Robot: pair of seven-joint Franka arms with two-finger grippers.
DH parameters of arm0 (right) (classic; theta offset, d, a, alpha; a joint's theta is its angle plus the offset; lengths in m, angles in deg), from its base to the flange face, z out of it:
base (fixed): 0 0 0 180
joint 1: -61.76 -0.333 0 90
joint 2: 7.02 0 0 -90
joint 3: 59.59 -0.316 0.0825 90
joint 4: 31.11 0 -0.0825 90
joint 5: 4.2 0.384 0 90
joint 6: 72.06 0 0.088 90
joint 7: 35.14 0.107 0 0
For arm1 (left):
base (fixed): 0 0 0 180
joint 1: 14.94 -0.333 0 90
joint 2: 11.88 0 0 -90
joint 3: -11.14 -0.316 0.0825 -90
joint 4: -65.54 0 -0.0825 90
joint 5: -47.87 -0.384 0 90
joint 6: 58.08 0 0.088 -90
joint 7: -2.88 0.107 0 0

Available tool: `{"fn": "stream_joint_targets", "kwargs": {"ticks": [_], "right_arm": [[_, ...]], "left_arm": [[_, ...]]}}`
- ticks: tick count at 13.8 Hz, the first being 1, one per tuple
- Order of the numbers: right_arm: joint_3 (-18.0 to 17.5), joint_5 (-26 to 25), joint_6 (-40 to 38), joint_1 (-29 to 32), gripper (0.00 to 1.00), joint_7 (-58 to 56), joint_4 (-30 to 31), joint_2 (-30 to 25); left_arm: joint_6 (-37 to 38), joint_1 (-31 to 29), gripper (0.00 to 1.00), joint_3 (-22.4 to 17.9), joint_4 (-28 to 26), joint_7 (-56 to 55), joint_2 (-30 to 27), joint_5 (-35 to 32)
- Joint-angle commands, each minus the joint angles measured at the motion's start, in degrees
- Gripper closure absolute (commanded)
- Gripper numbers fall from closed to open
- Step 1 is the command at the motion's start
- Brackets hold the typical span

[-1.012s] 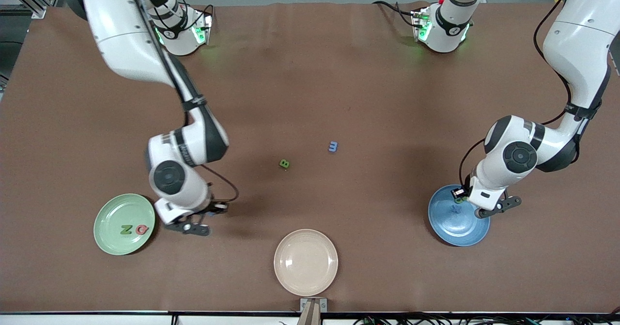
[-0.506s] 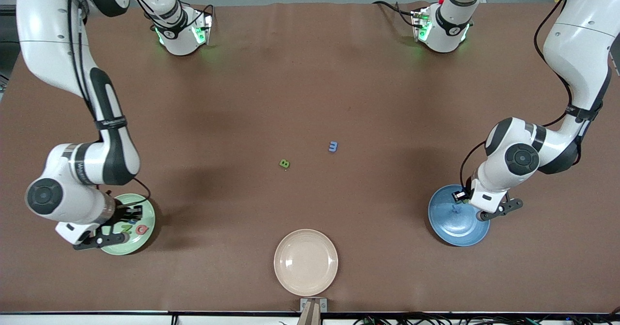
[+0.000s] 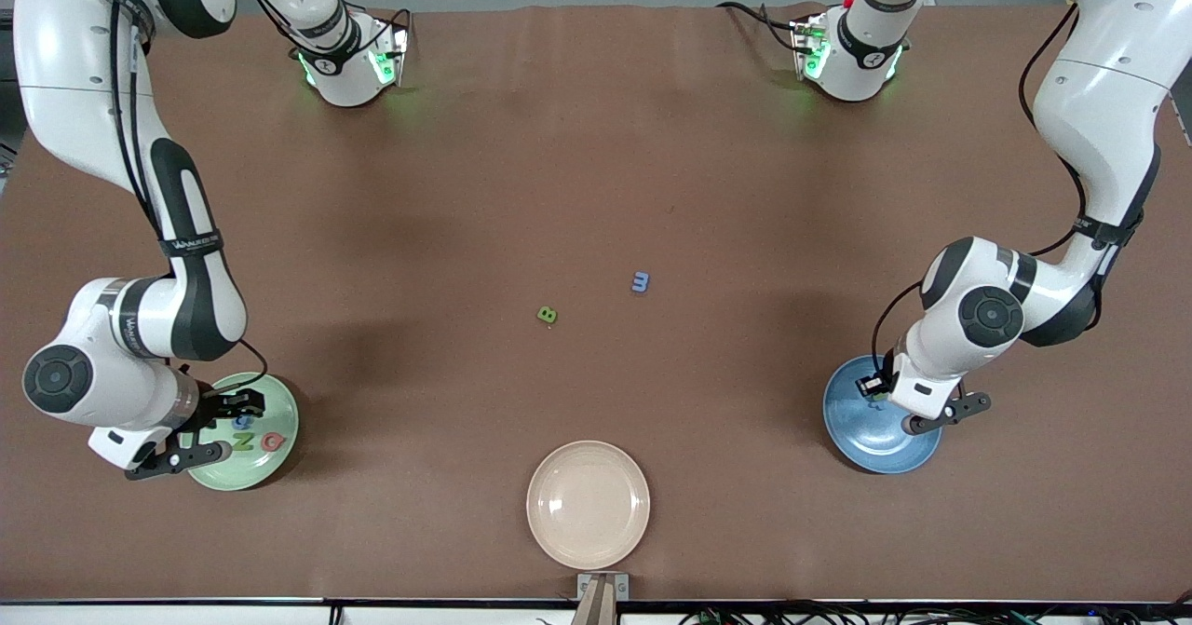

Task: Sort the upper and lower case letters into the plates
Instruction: 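Drop the C on the green plate while the left gripper drops the u, then move the right gripper to the B while the left gripper reaches the E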

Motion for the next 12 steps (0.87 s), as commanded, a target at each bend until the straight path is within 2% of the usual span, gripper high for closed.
{"fn": "stream_joint_targets", "kwargs": {"ticks": [1, 4, 6, 8, 12], "right_arm": [[-0.4, 0.2, -1.3, -5.4, 0.00, 11.4, 2.5, -1.9], [-0.5, 0.2, -3.1, -14.2, 0.00, 32.3, 2.5, -3.0], [-0.9, 0.5, -2.6, -19.7, 0.00, 46.2, 2.4, -2.7], [-1.6, 1.1, -1.2, -24.4, 0.00, 58.7, 2.5, -2.4], [-1.5, 5.9, 3.3, -32.3, 0.00, 70.7, 2.9, -1.5]], "left_arm": [[0.7, 0.2, 0.00, 0.9, 0.5, -0.3, -1.5, -0.4], [7.2, -0.5, 0.00, 8.6, 0.1, -1.2, -3.1, -0.2], [10.6, -0.3, 0.00, 13.8, -0.4, -6.4, -3.1, -0.2], [11.2, 1.1, 0.01, 16.2, -2.4, -11.8, -3.0, -0.2], [9.2, 9.2, 0.09, 16.7, -5.5, -21.3, -2.3, -0.3]]}}
